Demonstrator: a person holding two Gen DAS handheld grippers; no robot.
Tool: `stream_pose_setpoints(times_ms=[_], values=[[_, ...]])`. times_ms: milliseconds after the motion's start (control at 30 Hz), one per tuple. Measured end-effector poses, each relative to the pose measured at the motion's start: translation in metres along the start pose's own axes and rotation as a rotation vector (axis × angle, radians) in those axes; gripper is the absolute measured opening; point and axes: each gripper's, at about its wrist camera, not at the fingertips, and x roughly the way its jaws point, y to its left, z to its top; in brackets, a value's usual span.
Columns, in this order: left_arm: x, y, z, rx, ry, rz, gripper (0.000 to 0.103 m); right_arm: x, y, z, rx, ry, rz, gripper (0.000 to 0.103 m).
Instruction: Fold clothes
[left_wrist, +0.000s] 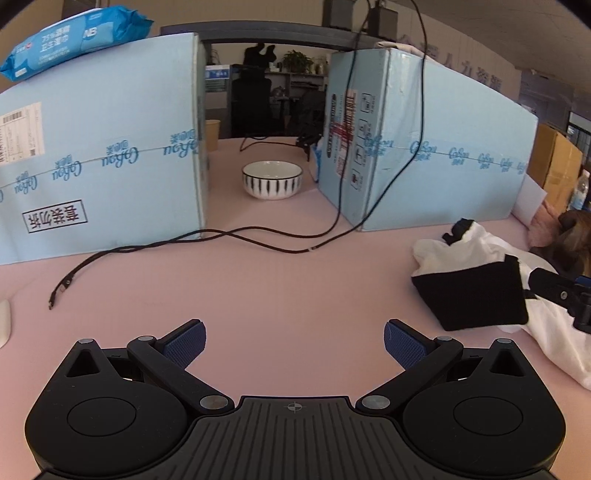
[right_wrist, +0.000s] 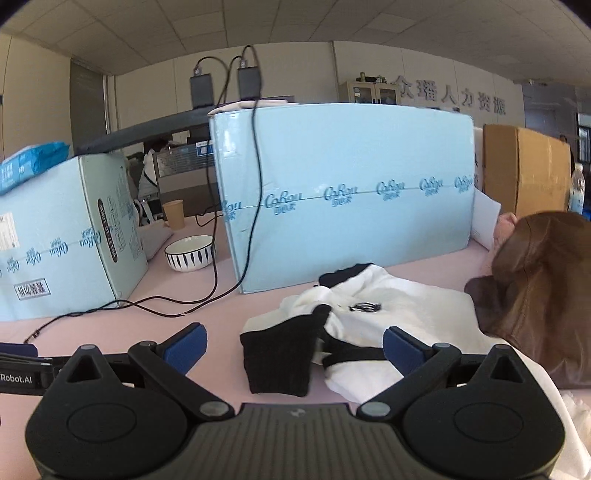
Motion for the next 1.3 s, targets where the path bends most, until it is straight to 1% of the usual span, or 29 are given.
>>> stream_pose_setpoints(times_ms=[100, 200, 233, 333, 400, 467, 500, 567, 667, 700, 767, 833, 900, 967, 1000, 1033, 1067, 1100, 1133, 1200, 1233, 1300], values=[[0.003, -0.016, -0.001, 0.047, 0.027, -0.048, 0.103, -0.019, -0.052, -0.007, 0.082, 0.029, -0.058, 0.103], [0.015, -0.035, -0.002, 0.075, 0.098, -0.105, 0.103, -0.035, -0.094, -0.018, 0.155, 0.068, -0.149, 0.103], [0.021, -0.042, -0.003, 0.068, 0.139, -0.142, 0.103, -0.04, -0.108, -0.022, 0.183, 0.082, -0.177, 0.103], [0.033, -0.06, -0.006, 0.083, 0.194, -0.2, 0.103, -0.054, -0.149, -0.039, 0.302, 0.131, -0.214, 0.103], [0.042, -0.08, -0.008, 0.133, 0.206, -0.204, 0.103, -0.059, -0.157, -0.048, 0.311, 0.134, -0.201, 0.103], [0.048, -0.093, -0.008, 0.166, 0.194, -0.188, 0.103, -0.064, -0.165, -0.057, 0.32, 0.137, -0.188, 0.103], [0.054, -0.104, -0.008, 0.189, 0.174, -0.183, 0.103, -0.067, -0.169, -0.062, 0.324, 0.138, -0.182, 0.103], [0.062, -0.113, -0.007, 0.194, 0.15, -0.178, 0.103, -0.072, -0.177, -0.071, 0.336, 0.139, -0.169, 0.103], [0.077, -0.13, -0.006, 0.198, 0.093, -0.173, 0.103, -0.076, -0.175, -0.077, 0.364, 0.108, -0.167, 0.103], [0.082, -0.135, -0.006, 0.199, 0.077, -0.164, 0.103, -0.078, -0.172, -0.079, 0.344, 0.101, -0.176, 0.103], [0.09, -0.141, -0.005, 0.206, 0.055, -0.149, 0.103, -0.071, -0.161, -0.085, 0.243, 0.094, -0.205, 0.103], [0.102, -0.15, -0.007, 0.239, 0.022, -0.132, 0.103, -0.064, -0.152, -0.092, 0.15, 0.08, -0.233, 0.103], [0.111, -0.157, -0.008, 0.274, -0.003, -0.114, 0.103, -0.055, -0.139, -0.104, 0.046, 0.035, -0.281, 0.103], [0.121, -0.164, -0.01, 0.296, -0.016, -0.083, 0.103, -0.048, -0.129, -0.112, -0.018, 0.001, -0.315, 0.102], [0.125, -0.166, -0.01, 0.293, -0.012, -0.075, 0.103, -0.045, -0.127, -0.113, -0.03, -0.01, -0.326, 0.099], [0.131, -0.166, -0.01, 0.278, 0.003, -0.064, 0.103, -0.044, -0.126, -0.113, -0.033, -0.022, -0.34, 0.091], [0.135, -0.165, -0.008, 0.252, 0.012, -0.066, 0.103, -0.043, -0.126, -0.112, -0.029, -0.034, -0.346, 0.087], [0.138, -0.164, -0.006, 0.227, 0.022, -0.069, 0.102, -0.042, -0.127, -0.111, -0.022, -0.04, -0.345, 0.075], [0.14, -0.163, -0.004, 0.201, 0.033, -0.075, 0.1, -0.042, -0.128, -0.11, -0.015, -0.047, -0.342, 0.067], [0.145, -0.161, 0.001, 0.157, 0.052, -0.085, 0.098, -0.04, -0.132, -0.109, 0.001, -0.062, -0.336, 0.061], [0.145, -0.163, 0.001, 0.169, 0.046, -0.08, 0.097, -0.04, -0.132, -0.109, 0.006, -0.07, -0.338, 0.057], [0.145, -0.165, 0.0, 0.183, 0.038, -0.079, 0.095, -0.04, -0.132, -0.111, -0.003, -0.08, -0.339, 0.057]])
